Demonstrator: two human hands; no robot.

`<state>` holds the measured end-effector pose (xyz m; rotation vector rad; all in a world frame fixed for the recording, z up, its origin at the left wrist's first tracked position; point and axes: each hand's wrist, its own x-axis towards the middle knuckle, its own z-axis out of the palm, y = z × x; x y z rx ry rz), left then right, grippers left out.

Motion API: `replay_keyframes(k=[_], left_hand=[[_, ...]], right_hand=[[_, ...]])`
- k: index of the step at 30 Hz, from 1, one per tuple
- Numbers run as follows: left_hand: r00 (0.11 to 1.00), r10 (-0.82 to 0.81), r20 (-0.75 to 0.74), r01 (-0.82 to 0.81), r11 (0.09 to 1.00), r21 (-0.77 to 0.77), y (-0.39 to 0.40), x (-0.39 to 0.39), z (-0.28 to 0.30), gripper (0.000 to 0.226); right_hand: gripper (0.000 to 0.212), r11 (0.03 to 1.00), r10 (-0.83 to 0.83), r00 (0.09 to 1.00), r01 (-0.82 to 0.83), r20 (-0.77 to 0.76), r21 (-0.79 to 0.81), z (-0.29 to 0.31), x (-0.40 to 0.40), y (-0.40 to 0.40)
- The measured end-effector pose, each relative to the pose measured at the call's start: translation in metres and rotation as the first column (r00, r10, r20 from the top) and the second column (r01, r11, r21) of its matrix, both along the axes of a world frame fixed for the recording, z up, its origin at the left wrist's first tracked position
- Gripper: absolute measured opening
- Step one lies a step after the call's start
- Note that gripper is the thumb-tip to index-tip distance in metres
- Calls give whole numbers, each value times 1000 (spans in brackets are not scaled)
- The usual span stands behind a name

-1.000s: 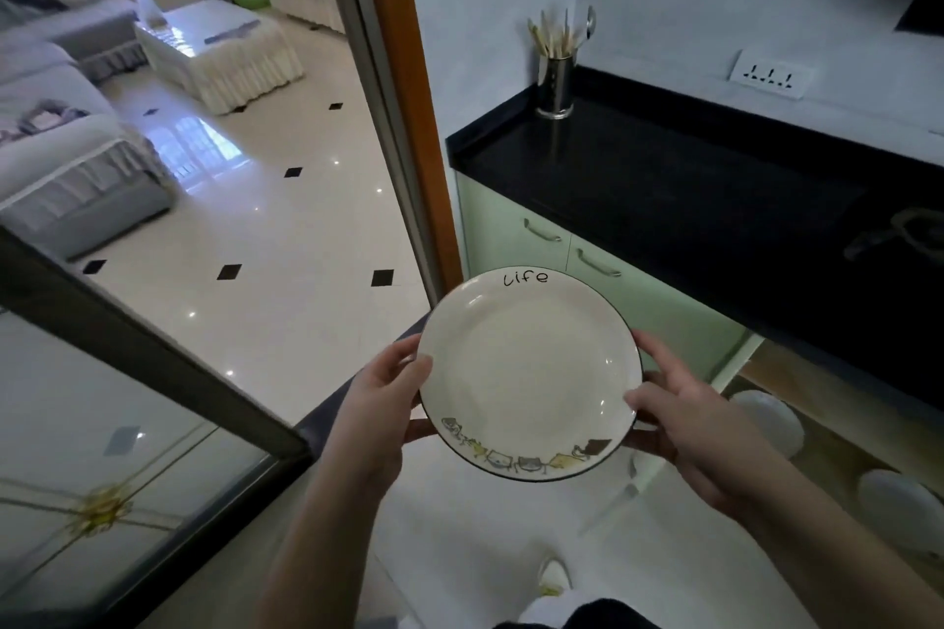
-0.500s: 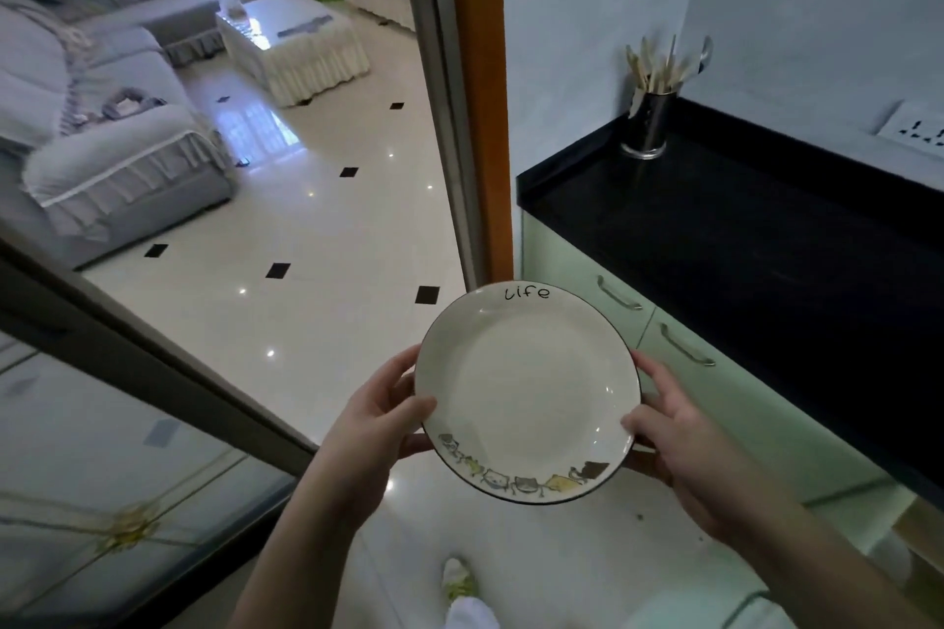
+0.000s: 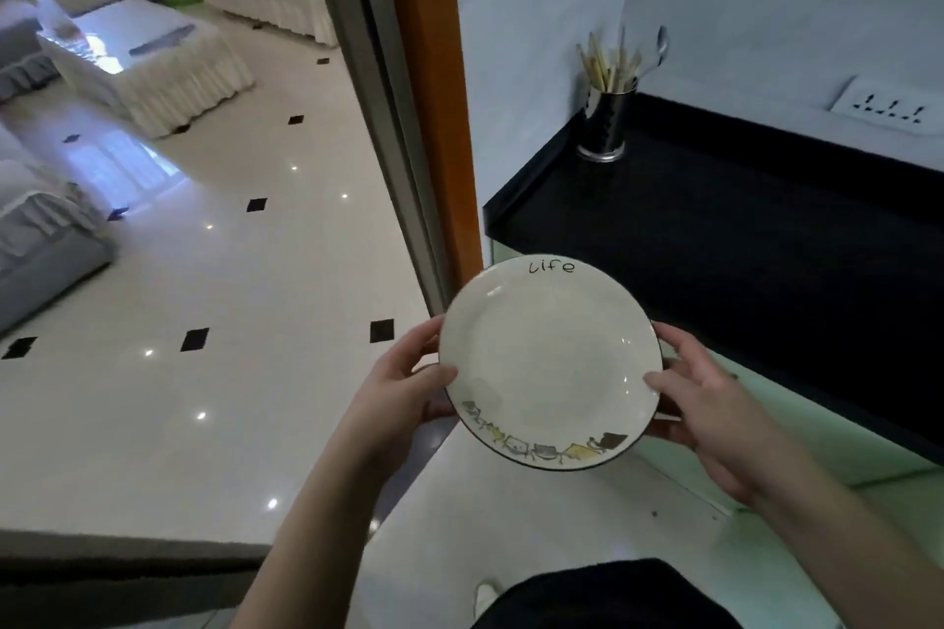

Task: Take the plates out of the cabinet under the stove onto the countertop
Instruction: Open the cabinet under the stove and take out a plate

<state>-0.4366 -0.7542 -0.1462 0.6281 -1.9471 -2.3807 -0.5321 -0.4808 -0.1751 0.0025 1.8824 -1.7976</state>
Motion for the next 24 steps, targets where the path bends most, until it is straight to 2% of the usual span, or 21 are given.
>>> replay_keyframes(k=[5, 10, 16, 20, 24], left_hand=[[993, -115, 29, 115, 993, -3, 3, -82, -10, 49], [966, -241, 95, 246, 968, -44, 19, -179, -25, 50], [950, -272, 151, 290, 950, -116, 47, -273, -28, 53], [933, -332, 140, 347, 933, -100, 55, -321, -27, 51], [942, -289, 170, 295, 955, -9, 55, -356, -43, 48]], right_hand=[[44, 982, -189, 981, 188, 40, 20, -8, -34, 10], [49, 949, -316, 946, 316, 65, 12, -21, -90, 36], [54, 931, -365, 922, 364, 127, 32, -33, -159, 62], [54, 932, -362, 922, 360, 137, 40, -41, -209, 69], [55, 923, -385, 908, 378, 168, 70, -56, -248, 63]])
